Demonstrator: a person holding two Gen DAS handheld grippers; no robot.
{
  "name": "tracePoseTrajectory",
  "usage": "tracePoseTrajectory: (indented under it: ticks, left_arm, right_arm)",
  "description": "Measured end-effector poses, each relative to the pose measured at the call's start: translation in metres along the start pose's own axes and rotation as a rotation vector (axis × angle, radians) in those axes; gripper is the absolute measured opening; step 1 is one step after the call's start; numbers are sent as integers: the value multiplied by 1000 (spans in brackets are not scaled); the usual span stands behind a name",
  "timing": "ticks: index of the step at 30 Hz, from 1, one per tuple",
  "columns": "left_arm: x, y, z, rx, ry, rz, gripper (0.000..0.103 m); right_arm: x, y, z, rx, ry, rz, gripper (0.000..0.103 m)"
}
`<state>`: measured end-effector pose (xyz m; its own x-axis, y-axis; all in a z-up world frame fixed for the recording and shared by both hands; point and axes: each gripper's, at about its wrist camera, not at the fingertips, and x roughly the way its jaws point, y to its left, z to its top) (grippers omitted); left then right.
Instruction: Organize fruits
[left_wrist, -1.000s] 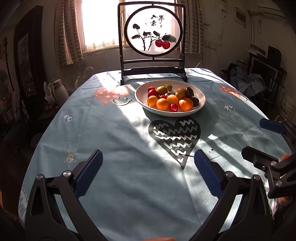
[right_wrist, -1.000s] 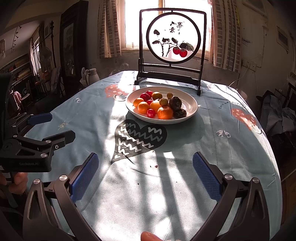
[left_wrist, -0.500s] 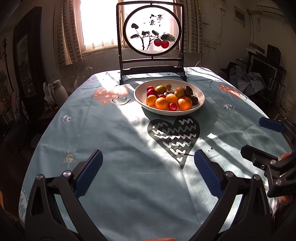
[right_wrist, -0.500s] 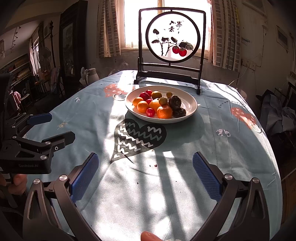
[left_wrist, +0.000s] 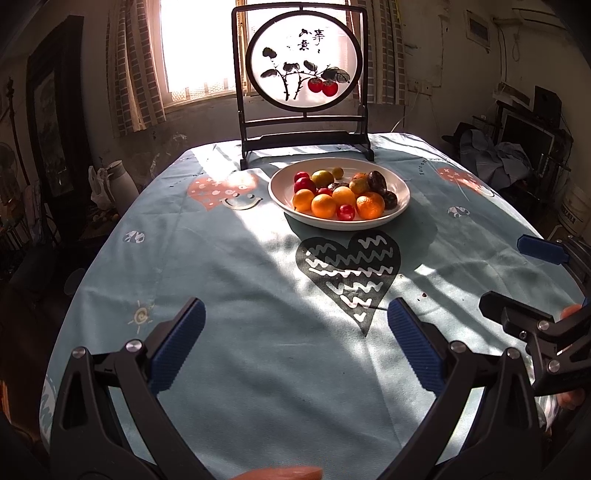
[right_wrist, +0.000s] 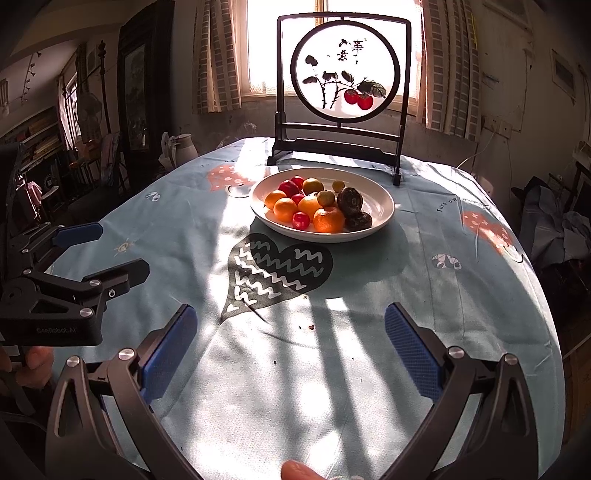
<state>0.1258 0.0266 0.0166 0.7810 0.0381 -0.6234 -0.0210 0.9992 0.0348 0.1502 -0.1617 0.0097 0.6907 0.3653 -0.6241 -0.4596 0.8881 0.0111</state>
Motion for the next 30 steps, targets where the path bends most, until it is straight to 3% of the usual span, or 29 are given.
tracePoseTrajectory:
  ticks: [17,22,30]
  left_arm:
    - [1,1,1,-2,5,1,101]
    - [-5,0,-2,16,-42,32,101]
    - [1,3,2,0,-4,33,101]
  right_arm:
    - [0,0,0,-2,1,-1,102]
    - [0,-1,-1,1,0,-1,102]
    - [1,-1,-4,2,3,-6,102]
